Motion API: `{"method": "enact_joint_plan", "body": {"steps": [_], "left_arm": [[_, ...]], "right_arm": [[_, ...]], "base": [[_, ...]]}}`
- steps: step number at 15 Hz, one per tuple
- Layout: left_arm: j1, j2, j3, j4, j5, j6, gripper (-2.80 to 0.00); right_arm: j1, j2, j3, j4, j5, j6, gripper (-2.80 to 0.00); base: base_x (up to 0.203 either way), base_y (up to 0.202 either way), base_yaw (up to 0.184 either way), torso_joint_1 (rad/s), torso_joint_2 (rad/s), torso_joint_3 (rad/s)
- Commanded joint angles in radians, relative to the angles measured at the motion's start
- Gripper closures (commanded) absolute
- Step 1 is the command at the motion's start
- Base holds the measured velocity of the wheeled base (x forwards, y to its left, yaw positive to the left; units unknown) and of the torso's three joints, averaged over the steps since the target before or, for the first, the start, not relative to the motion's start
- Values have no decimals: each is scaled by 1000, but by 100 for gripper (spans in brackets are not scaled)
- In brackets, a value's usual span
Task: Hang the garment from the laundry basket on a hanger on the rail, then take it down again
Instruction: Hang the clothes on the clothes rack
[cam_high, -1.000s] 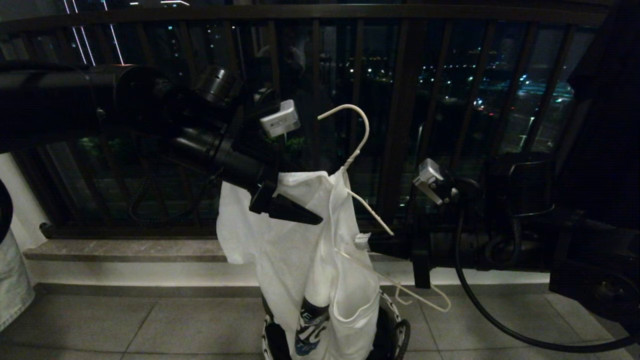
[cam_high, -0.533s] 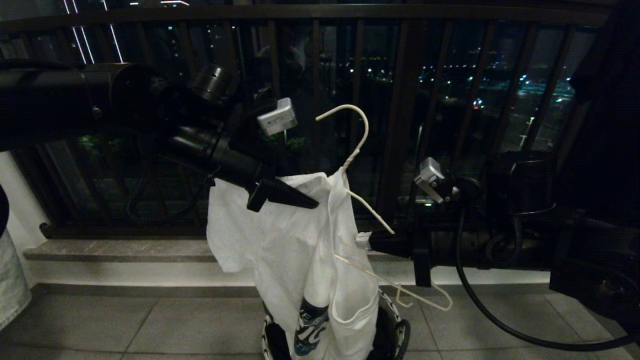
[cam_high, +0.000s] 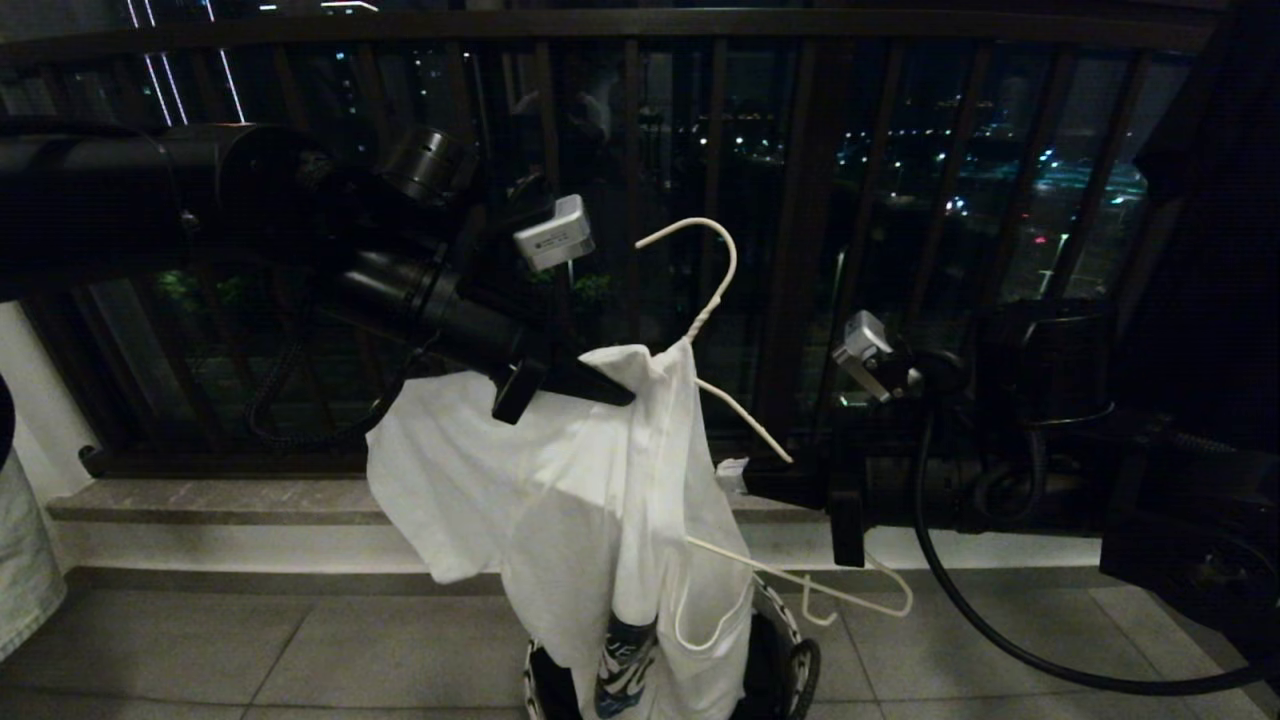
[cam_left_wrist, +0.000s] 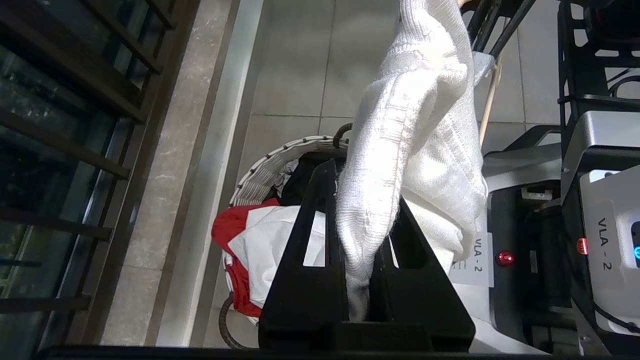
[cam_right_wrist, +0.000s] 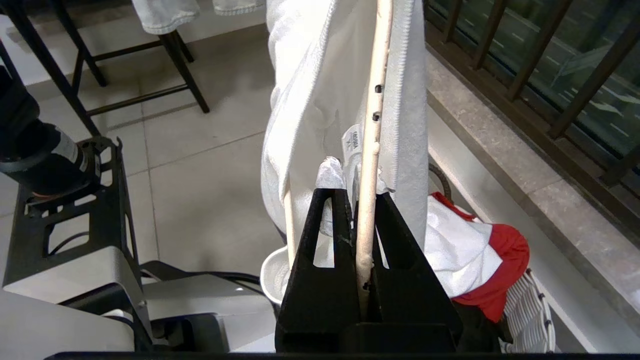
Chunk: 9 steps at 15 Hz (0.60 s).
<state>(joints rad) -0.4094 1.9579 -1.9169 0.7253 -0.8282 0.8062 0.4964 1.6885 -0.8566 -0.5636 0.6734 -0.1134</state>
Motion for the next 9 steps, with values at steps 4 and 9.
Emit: {"method": "enact_joint_plan", "body": {"steps": [4, 9], "left_arm": [[0, -2, -1, -17, -5, 4, 0], [0, -3, -1, -17, -3, 2, 0]], "right_arm": [[-4, 3, 1, -4, 3, -2, 0], [-7, 7, -10, -4, 2, 1, -280]], "base": [[0, 0, 0, 0, 0, 0], [0, 0, 0, 0, 0, 0]]}}
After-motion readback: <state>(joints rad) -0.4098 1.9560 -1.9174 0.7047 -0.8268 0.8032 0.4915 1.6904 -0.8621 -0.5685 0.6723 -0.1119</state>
